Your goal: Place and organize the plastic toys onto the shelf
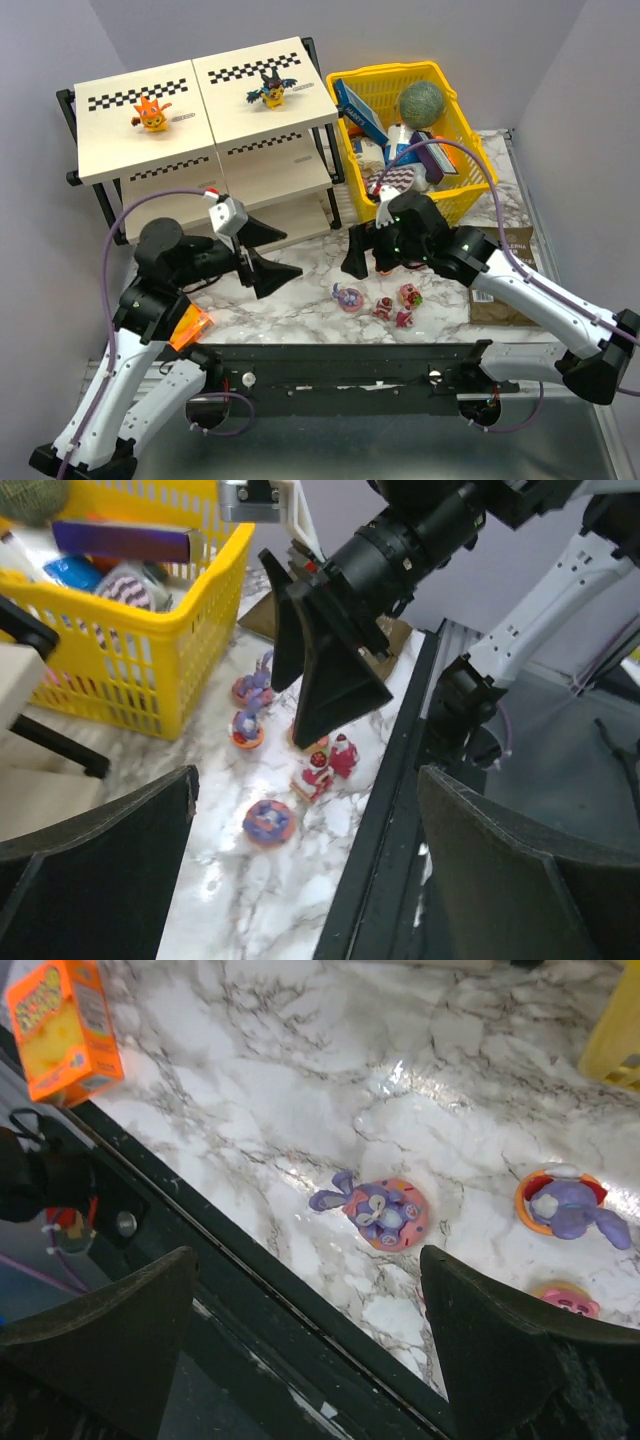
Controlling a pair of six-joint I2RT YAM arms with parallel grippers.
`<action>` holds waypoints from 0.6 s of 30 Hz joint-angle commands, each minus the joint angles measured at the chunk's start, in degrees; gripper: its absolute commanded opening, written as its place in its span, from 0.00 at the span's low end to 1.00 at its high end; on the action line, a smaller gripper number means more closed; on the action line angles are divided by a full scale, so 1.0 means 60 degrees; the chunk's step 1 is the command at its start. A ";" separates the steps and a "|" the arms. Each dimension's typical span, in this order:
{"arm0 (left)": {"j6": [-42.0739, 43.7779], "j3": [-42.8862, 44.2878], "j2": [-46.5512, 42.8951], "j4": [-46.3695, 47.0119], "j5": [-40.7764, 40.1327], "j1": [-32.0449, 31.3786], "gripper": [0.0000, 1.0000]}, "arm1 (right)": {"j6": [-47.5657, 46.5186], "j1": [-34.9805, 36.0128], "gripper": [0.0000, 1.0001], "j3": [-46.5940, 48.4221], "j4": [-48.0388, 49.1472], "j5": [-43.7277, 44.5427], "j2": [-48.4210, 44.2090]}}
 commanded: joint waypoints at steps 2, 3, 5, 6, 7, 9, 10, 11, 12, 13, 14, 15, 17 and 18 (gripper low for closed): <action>-0.2465 -0.1940 -0.0115 0.0979 -0.4014 -0.2293 0.94 | 0.0079 0.0001 0.97 -0.0404 0.0145 0.0391 0.0644; -0.2700 -0.2133 -0.0071 0.1155 -0.4438 -0.2618 0.91 | 0.0328 0.0015 0.97 -0.0375 0.0028 0.0800 0.0658; -0.3357 -0.2543 0.0163 0.1406 -0.6222 -0.3364 0.90 | 0.0958 0.0001 0.97 -0.0330 -0.0383 0.1783 0.0556; -0.3463 -0.2618 0.0280 0.1464 -0.6722 -0.4021 0.88 | 0.1149 0.0015 0.96 -0.0316 -0.0471 0.2076 0.0513; -0.3623 -0.2662 0.0629 0.1378 -0.7307 -0.4347 0.88 | 0.1354 0.0001 0.96 -0.0301 -0.0762 0.2630 0.0483; -0.3801 -0.2619 0.1128 0.1391 -0.8498 -0.4918 0.87 | 0.1867 -0.0014 0.95 -0.0214 -0.1056 0.3073 0.0424; -0.3859 -0.2561 0.1653 0.1348 -0.8746 -0.5081 0.86 | 0.2158 0.0001 0.95 -0.0213 -0.1304 0.3365 0.0410; -0.3990 -0.2401 0.1919 0.1304 -0.9169 -0.5227 0.85 | 0.2263 -0.0014 0.94 -0.0199 -0.1437 0.3498 0.0323; -0.4006 -0.2327 0.2168 0.1333 -0.9246 -0.5388 0.83 | 0.2336 0.0001 0.94 -0.0213 -0.1525 0.3572 0.0278; -0.4064 -0.2253 0.2664 0.1275 -0.9392 -0.5665 0.82 | 0.2381 -0.0014 0.94 -0.0257 -0.1657 0.3674 0.0205; -0.4195 -0.2093 0.2886 0.1158 -0.9640 -0.5842 0.81 | 0.2483 -0.0028 0.94 -0.0301 -0.1716 0.3762 0.0117; -0.4486 -0.2033 0.3106 0.1070 -1.0034 -0.5945 0.76 | 0.2513 -0.0014 0.94 -0.0330 -0.1760 0.3821 -0.0043; -0.4926 -0.1960 0.3649 0.0719 -1.0402 -0.6166 0.72 | 0.2542 -0.0014 0.93 -0.0520 -0.1804 0.3909 -0.0219; -0.5190 -0.1974 0.3781 0.0645 -1.0650 -0.6210 0.68 | 0.2557 -0.0028 0.94 -0.0579 -0.1848 0.3939 -0.0307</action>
